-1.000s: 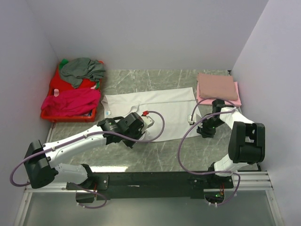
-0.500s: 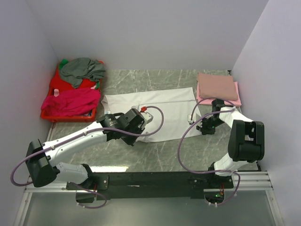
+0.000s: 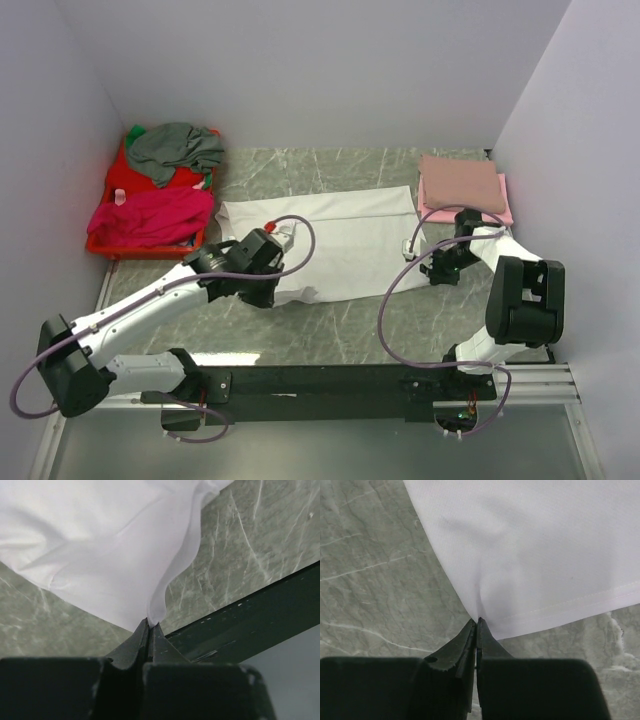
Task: Fold and stack the t-shirts
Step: Fold the tshirt
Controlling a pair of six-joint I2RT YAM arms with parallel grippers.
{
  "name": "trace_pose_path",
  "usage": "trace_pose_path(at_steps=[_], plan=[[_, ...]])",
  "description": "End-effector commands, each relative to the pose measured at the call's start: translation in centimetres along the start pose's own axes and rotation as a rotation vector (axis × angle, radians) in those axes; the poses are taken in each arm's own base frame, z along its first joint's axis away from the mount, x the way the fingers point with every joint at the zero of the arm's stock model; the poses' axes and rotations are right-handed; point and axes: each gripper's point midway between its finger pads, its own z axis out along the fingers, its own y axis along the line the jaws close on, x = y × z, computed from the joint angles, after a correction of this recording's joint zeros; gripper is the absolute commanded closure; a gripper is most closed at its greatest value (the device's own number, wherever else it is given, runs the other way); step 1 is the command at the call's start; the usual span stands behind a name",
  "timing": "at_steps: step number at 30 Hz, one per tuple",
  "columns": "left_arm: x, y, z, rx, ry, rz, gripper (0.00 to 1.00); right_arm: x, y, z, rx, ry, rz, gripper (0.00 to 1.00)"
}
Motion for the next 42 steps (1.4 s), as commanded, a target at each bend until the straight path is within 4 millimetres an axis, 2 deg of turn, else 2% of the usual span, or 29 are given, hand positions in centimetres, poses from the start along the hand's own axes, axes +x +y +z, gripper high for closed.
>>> trace_pose_path(at_steps=[1, 5, 14, 19, 24, 34, 42], plan=[[0.4, -0.3, -0.4, 0.049, -0.018, -0.177, 0.99, -1.3, -0.6, -1.4, 0.029, -0.045, -0.019, 0.95], [2.0, 0.0, 0.8, 0.068, 0.006, -0.27, 0.99, -1.4, -0.8, -1.2, 0.033, -0.051, -0.017, 0.95], [-1.2, 4.1, 0.2, -0.025, -0.171, -0.403, 0.99, -2.1, -2.7, -1.7, 0.083, -0.074, 0.007, 1.0], [-2.5, 4.5, 0.3, -0.031, -0.23, -0.4, 0.99, -2.8, -3.8, -2.3, 0.112, -0.097, 0.029, 1.0], [-3.2, 5.1, 0.5, -0.049, -0.261, -0.397, 0.99, -3.1, -4.1, -2.5, 0.114, -0.11, 0.043, 1.0], [-5.4, 6.6, -0.3, -0.079, -0.373, -0.435, 0.99, -3.2, -5.5, -2.6, 0.156, -0.117, 0.08, 1.0], [-6.5, 7.6, 0.4, -0.105, -0.403, -0.451, 0.99, -3.4, -6.8, -2.8, 0.2, -0.126, 0.116, 1.0]])
